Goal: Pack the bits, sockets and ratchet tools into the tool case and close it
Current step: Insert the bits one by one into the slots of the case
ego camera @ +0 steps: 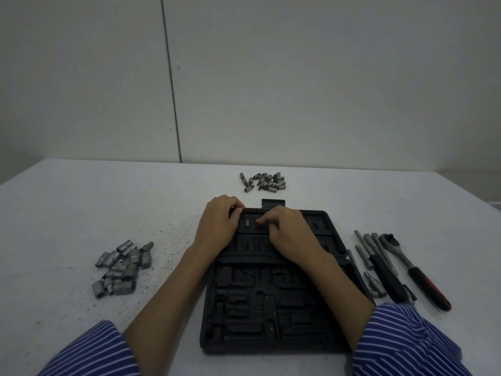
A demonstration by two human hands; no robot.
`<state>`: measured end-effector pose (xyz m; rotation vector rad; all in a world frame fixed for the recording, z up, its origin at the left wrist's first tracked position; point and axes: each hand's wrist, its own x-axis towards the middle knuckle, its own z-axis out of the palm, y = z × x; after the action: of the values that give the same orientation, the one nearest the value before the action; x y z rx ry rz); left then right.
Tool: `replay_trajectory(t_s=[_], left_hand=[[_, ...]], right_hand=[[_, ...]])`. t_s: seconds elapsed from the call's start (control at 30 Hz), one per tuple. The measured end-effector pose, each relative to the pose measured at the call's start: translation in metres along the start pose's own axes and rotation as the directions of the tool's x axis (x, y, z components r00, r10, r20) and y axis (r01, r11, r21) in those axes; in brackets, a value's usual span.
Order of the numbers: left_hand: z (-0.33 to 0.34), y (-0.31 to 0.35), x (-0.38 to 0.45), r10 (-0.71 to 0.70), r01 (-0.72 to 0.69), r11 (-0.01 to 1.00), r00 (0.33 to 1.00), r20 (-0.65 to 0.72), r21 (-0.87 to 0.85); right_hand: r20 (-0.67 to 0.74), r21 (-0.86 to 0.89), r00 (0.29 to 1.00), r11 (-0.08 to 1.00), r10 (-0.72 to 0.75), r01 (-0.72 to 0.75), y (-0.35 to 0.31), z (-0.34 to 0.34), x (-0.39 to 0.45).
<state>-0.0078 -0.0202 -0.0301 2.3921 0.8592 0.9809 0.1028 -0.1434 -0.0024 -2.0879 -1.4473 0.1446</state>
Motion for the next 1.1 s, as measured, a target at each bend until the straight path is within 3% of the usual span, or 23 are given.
replay_trajectory(t_s=[1.1], left_hand=[[0.0007, -0.0014, 0.0029, 0.020, -0.020, 1.000, 1.000, 0.006, 0.005]], right_hand=[[-0.033, -0.150, 0.997, 0.987, -0.067, 0.062, -0.0083, -0.0015, -0.0029]])
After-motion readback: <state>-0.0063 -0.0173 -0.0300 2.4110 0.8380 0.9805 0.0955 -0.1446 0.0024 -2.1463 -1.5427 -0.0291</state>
